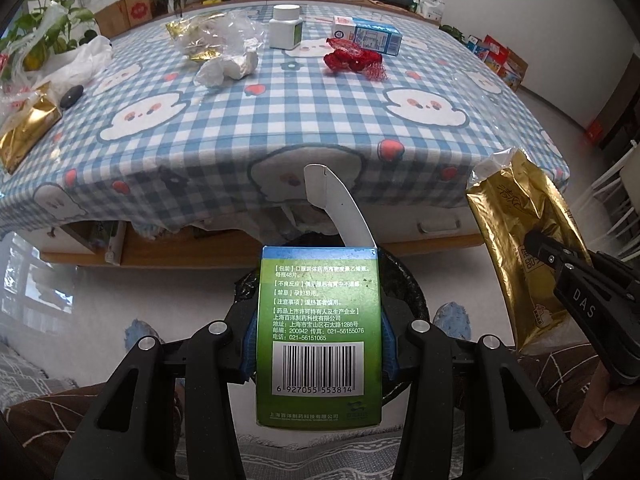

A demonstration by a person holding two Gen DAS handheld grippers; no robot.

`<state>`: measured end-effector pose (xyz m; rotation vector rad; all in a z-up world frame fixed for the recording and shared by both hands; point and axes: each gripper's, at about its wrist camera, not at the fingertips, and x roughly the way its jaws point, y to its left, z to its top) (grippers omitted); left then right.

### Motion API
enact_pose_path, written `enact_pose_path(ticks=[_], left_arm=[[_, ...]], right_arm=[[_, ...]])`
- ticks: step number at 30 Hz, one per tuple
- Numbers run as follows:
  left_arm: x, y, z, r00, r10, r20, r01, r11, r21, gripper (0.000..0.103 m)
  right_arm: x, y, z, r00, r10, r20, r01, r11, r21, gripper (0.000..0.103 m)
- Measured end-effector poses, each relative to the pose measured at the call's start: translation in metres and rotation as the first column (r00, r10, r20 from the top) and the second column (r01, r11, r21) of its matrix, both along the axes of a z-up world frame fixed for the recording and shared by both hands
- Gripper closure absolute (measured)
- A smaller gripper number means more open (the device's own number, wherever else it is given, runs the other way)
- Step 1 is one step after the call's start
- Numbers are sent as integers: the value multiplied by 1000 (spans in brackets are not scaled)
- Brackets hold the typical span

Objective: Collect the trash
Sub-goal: 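Carry the green box and gold bag with both tools over the bin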

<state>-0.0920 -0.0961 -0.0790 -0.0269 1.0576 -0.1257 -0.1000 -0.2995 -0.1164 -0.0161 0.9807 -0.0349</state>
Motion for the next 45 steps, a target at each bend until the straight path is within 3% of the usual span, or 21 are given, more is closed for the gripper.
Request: enact_pose_path(ticks=[5,17,26,37,45], left_arm=[[-1,2,-18,999,13,-31,-14,1000,-27,58],[8,9,-65,995,59,-80,-58,998,13,58],[17,5,-94,990,60,-126,-56,998,34,58],[30,-16,-132,981,45,-189,-32,997,73,58],[28,-48,-144,979,-17,-202,32,997,73,58]], right_arm=[[0,-5,-25,999,-34,-41,33,999,-21,101],[8,-12,-75,989,-78,-123,69,995,-75,102],[16,-18,-105,979,-100,-180,91,994,-57,102],[19,-27,-115,971,-120,-208,108,992,-67,102],[17,-38,-117,965,-145,-218,136,989,-56,102]])
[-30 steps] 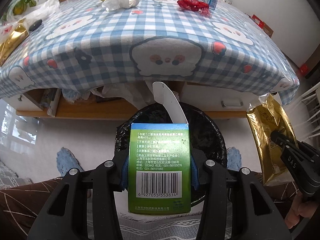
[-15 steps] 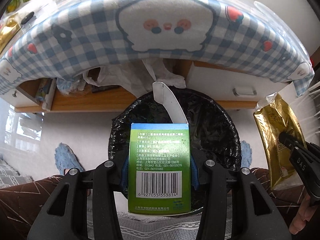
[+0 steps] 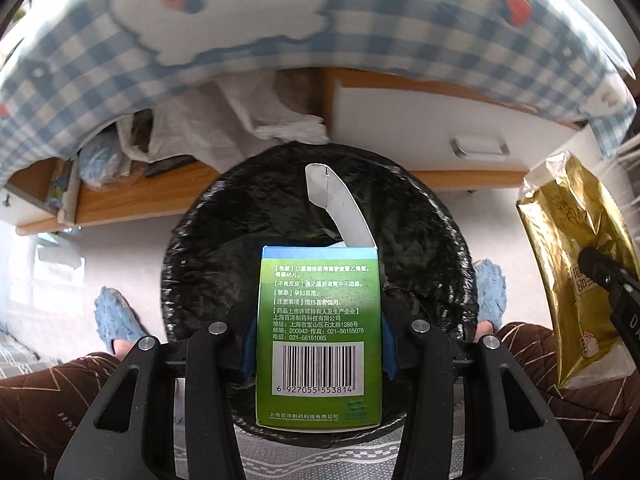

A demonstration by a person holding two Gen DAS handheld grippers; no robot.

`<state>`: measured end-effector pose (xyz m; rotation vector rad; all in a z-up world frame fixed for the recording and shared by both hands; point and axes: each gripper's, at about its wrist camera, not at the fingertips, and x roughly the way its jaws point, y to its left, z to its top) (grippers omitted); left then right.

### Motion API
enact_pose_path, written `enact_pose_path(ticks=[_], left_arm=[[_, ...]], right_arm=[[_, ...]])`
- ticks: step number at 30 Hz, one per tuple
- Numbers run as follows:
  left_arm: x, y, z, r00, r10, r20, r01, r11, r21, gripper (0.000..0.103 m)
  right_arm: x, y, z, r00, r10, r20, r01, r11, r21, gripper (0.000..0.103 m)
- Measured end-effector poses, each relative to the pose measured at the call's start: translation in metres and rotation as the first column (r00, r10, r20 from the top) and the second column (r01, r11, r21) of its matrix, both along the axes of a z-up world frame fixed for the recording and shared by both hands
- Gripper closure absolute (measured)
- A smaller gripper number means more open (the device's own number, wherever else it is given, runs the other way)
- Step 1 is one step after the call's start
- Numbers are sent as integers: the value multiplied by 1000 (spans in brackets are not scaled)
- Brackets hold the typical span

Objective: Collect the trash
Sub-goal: 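Open left tool to drop the green box into the bin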

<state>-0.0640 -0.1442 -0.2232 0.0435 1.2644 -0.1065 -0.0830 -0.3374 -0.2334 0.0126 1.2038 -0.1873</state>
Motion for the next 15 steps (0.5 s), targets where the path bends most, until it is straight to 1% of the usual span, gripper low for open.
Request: enact_pose_path(ticks=[5,7,9,12,14,15], left_arm=[[-1,-10,0,1000,-26,10,26,1000,-2,57],[0,-9,2,1000,-22,15,22,1000,-12,55],[0,-7,4,999,-17,27,17,1000,-5,54],[-2,-3,8,999,-28,47,27,1000,3,40],[-4,3,10,998,-27,58,26,1000,17,36],[-4,8,11,998,-18,60,17,1000,13,32]], right_arm=[[0,1,-2,1000,1,-1,-1,1000,-6,102],[1,2,-2,1000,2,-3,-2,1000,-6,102],[0,3,-3,1000,6,-2,-6,1000,-8,102],[0,6,-5,1000,11,-2,-11,1000,-4,102],[0,9,-7,1000,21,-4,-21,1000,0,102],[1,12,-7,1000,30,-2,-30,1000,1,102]])
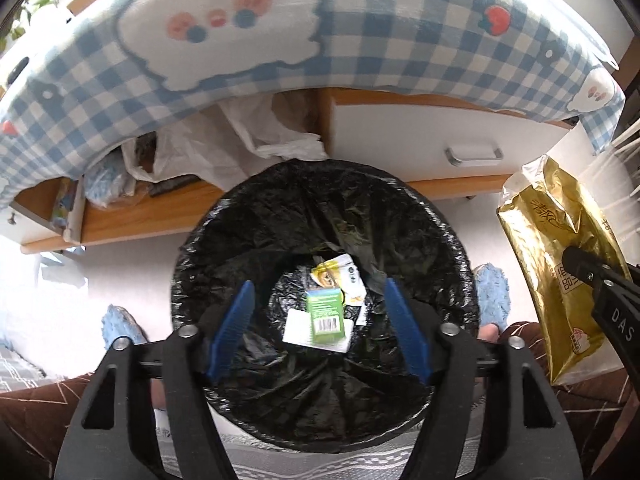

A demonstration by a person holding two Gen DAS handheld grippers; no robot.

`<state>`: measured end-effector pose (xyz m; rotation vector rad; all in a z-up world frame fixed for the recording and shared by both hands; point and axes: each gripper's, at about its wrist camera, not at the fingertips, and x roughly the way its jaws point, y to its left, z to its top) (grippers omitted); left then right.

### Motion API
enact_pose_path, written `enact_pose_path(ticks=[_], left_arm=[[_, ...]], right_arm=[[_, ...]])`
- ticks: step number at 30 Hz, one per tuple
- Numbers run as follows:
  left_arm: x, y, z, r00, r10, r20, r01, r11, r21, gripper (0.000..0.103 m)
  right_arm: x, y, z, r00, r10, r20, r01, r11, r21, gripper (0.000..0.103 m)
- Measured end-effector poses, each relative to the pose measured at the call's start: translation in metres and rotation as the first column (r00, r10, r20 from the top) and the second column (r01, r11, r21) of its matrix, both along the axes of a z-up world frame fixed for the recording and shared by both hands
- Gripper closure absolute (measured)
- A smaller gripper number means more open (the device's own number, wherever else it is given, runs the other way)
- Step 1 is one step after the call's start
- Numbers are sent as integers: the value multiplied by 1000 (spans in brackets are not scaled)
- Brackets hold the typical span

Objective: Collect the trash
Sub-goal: 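Open left tool to drop the green box into the bin, then open right tool to drop the gold foil bag into the bin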

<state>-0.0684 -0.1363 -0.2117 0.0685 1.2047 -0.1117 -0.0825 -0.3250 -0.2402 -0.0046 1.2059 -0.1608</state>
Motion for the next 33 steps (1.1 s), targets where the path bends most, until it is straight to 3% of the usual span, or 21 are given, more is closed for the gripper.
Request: enact_pose_path(ticks=[6,9,17,33], left_arm=[[-2,29,16,998,48,48,-47,999,-10,11],[-5,45,26,995,61,75,-61,998,-11,6],[-9,85,42,986,129,109,-127,992,-25,6],[-5,143,38,972,209,105,-210,978,-4,6]], right_arm=[[-1,25,2,998,60,18,-60,998,12,102],[-1,37,7,995,93,38,-94,995,22,102],[0,67,8,984,163,69,-167,985,51,102],[8,119,-3,970,233,73,-239,968,78,102]])
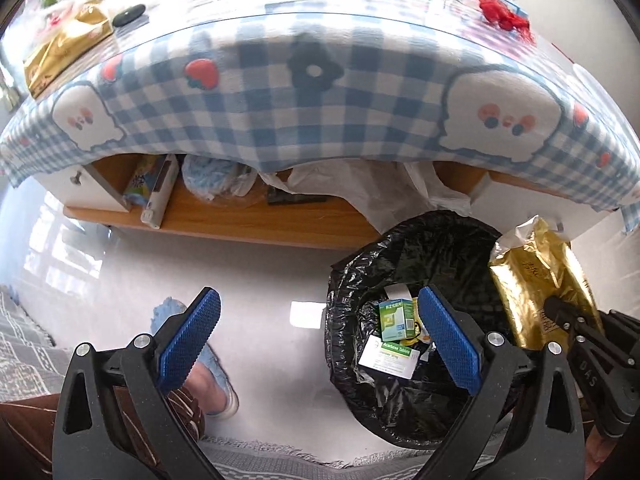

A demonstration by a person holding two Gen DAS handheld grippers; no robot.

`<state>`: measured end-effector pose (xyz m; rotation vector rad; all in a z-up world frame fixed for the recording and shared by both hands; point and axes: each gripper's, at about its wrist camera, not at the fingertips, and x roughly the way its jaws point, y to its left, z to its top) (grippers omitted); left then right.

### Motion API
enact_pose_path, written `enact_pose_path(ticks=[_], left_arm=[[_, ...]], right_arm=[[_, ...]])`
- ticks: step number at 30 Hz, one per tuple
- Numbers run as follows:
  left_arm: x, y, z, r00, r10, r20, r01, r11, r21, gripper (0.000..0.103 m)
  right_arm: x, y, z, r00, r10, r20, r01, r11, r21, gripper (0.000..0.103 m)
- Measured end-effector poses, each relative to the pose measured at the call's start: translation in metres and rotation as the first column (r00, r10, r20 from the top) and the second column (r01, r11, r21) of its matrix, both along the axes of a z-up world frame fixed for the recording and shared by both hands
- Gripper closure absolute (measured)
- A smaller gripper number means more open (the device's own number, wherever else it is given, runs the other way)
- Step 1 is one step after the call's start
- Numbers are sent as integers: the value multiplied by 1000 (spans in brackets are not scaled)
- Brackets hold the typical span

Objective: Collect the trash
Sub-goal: 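Open right tool to drop the gold foil bag into the bin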

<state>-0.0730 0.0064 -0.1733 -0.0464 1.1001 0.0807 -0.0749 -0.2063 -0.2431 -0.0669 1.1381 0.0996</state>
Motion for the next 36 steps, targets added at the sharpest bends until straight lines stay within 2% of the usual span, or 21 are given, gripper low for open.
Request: enact_pose_path(ticks=[7,16,18,22,25,27,30,33,36], left_arm=[[-2,8,7,1000,-10,16,9,1000,22,6],[2,17,-1,1000,12,-5,-12,1000,16,6],[3,18,-2,1000,17,-8,-17,1000,14,6],[5,24,-2,999,33,-10,-33,999,1,6],[5,23,0,999,33,-8,-33,999,-2,6],[6,22,3,999,34,-1,-34,999,3,6],[6,19,12,999,30,18,-30,999,9,6],[7,17,25,999,20,38,-20,1000,6,6],[8,15,41,998,10,61,-10,1000,9,6]], right_arm=[[6,23,-2,1000,7,-6,-7,1000,26,102],[9,37,-10,1000,28,-8,-28,1000,-9,98],[8,38,-9,1000,30,1,-30,999,-19,86],[7,34,-5,999,30,19,-29,999,-29,70],[6,31,1,999,24,38,-22,999,-38,54],[4,27,7,999,9,53,-7,999,-38,38],[3,21,20,996,-12,91,15,999,-31,23],[2,17,36,991,-25,134,28,999,-25,12],[1,13,53,986,-30,166,34,999,-19,9]])
